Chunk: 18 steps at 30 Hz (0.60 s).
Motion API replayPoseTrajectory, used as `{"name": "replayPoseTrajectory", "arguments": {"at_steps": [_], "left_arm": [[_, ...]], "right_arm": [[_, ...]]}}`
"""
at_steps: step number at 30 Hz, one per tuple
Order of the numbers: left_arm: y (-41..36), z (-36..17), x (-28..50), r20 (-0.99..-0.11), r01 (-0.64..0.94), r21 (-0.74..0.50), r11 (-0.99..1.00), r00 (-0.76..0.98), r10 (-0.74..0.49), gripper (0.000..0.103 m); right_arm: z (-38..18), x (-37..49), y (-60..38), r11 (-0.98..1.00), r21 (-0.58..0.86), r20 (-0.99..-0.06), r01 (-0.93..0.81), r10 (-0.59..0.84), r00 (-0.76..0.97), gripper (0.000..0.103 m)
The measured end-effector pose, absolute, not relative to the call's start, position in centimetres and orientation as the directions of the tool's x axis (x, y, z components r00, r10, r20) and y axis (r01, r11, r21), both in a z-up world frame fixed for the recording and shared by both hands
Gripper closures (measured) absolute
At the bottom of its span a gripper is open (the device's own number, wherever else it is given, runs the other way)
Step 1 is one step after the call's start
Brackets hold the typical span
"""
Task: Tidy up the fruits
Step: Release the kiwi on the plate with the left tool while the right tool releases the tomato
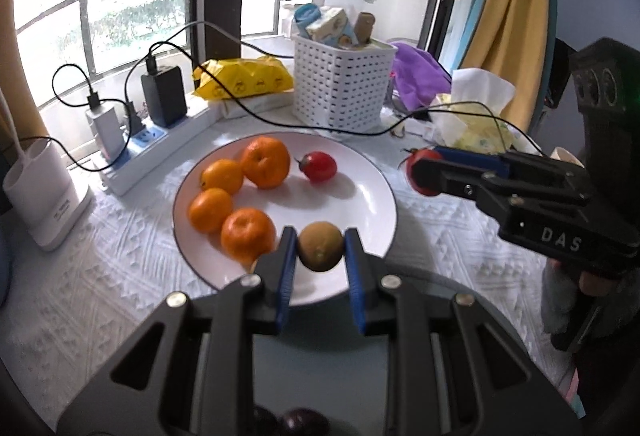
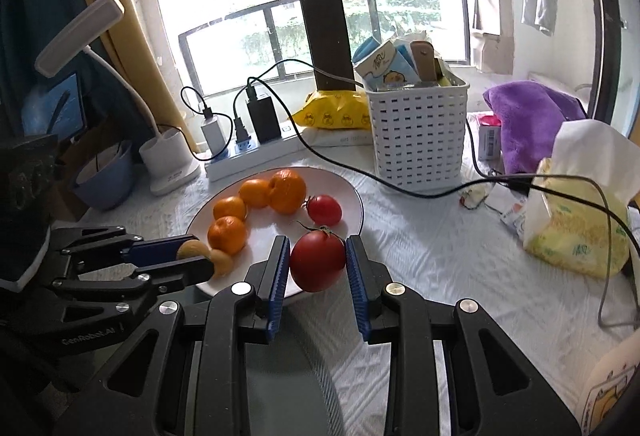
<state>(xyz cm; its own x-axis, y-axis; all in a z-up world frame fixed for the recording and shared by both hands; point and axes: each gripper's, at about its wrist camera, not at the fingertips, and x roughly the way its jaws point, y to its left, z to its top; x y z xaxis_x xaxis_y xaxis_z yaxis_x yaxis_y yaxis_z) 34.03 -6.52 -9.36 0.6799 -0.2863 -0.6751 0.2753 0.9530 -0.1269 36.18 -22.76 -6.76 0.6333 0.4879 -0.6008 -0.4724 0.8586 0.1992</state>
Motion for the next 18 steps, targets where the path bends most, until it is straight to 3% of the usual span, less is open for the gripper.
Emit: {"name": "replayPoseTrajectory", "arguments": {"at_steps": [18], "left_arm": [[-4.8,-9.6,35.9,-0.683,0.242,-0.156,0.958,0.674,-0.281,0.077]], "right_arm": [[-7.0,38.9,-20.3,0.860,0.156,-0.636,-0.486,0.464,0.617,0.072]]}}
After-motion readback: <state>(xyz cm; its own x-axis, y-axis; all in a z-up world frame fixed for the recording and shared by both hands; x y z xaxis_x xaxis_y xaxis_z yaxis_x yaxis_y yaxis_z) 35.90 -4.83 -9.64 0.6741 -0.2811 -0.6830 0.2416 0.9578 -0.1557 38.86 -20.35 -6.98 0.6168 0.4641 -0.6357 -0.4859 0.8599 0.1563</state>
